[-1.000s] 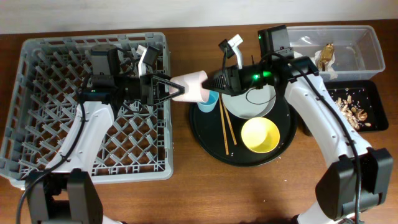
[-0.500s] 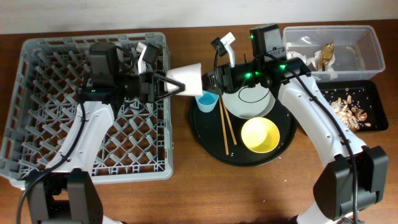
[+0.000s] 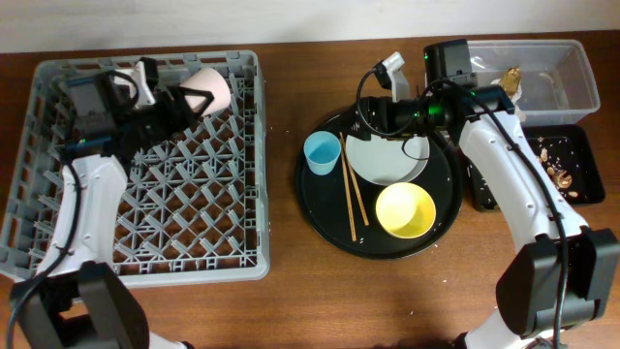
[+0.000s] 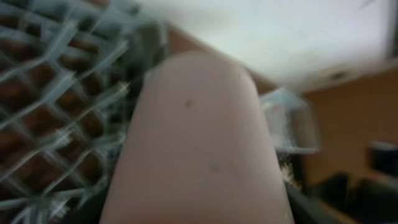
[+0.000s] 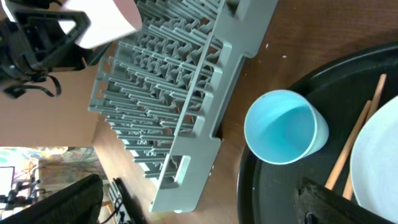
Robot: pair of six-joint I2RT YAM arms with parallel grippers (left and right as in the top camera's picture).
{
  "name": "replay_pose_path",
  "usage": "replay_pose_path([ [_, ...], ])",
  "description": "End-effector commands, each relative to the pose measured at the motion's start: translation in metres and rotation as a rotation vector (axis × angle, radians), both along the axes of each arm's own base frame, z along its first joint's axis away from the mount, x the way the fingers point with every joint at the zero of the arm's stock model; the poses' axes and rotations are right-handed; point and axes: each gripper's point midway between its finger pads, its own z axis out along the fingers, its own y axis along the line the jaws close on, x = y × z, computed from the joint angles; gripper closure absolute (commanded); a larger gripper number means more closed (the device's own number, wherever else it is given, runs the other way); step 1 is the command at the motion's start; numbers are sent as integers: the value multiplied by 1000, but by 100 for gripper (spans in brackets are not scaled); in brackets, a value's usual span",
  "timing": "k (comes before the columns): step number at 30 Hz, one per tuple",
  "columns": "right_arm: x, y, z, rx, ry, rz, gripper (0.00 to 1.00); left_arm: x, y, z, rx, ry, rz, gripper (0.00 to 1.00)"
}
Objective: Sort waste into correct bins and load items into the dishwasher rack
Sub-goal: 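Take the pink cup with the left gripper and place it in the rack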
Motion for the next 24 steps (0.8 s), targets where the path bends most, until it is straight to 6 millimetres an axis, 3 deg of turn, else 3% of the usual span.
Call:
replay_pose_path([
  [1,4,-6,-5,-56,-21,-25,2,1,13,22,488,12,44,53],
  [4,1,-7,-7,-64,-1,-26,1,-39,-7,29,768,161,8,53],
  [5,0,-8,-9,-68,8,-28,2,-65,-22,12,827,262,-52,53],
  [9,-1,-11,-13,-91,22,-39,2,-131,-32,-27,843,610,-127,59],
  [11,-1,-11,-13,-94,23,-40,2,-151,-39,-42,852,704,-177,59],
  [17,-4,-12,-15,-100,40,-41,2,-179,-42,-98,845,820,-225,59],
  [21,-4,-14,-18,-117,46,-50,2,-173,-48,-113,814,792,-220,56],
  [24,-5,-18,-23,-147,57,-64,2,-187,-44,-111,823,848,-239,74],
])
